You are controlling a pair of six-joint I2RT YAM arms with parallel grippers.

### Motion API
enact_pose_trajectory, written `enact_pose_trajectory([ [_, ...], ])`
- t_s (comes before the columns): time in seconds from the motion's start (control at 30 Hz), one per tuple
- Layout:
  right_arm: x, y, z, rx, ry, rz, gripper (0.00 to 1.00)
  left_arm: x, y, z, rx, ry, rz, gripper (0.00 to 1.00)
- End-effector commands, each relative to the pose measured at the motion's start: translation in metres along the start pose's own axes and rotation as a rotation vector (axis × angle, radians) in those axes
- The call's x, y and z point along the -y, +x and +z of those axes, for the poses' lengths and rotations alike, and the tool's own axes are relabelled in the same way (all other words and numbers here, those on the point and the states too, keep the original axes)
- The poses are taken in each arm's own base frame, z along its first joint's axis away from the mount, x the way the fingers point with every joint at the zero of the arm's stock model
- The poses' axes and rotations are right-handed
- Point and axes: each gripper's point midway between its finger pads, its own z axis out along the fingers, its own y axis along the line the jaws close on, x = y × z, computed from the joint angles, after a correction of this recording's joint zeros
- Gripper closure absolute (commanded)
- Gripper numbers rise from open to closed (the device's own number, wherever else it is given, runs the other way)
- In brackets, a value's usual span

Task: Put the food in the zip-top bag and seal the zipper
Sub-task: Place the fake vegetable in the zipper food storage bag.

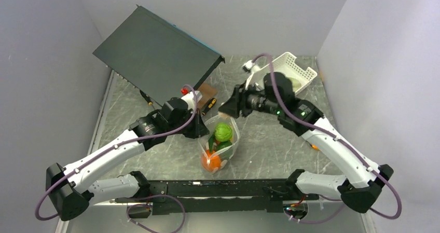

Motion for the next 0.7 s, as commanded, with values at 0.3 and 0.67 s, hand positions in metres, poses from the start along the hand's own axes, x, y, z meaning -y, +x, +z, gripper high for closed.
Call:
enact_pose_trajectory([
  [0.3, -0.047, 0.090, 0.042, -0.071, 0.033, -0.117, 0.90, 0.007, -0.008, -0.014, 0.094, 0.058, -0.050, 1.00],
  [0.67, -0.034, 0.116, 0.052, -0.143, 0.144, -0.202, 0.39, 0.014, -0.009, -0.017, 0.092, 0.082, -0.064, 1.00],
])
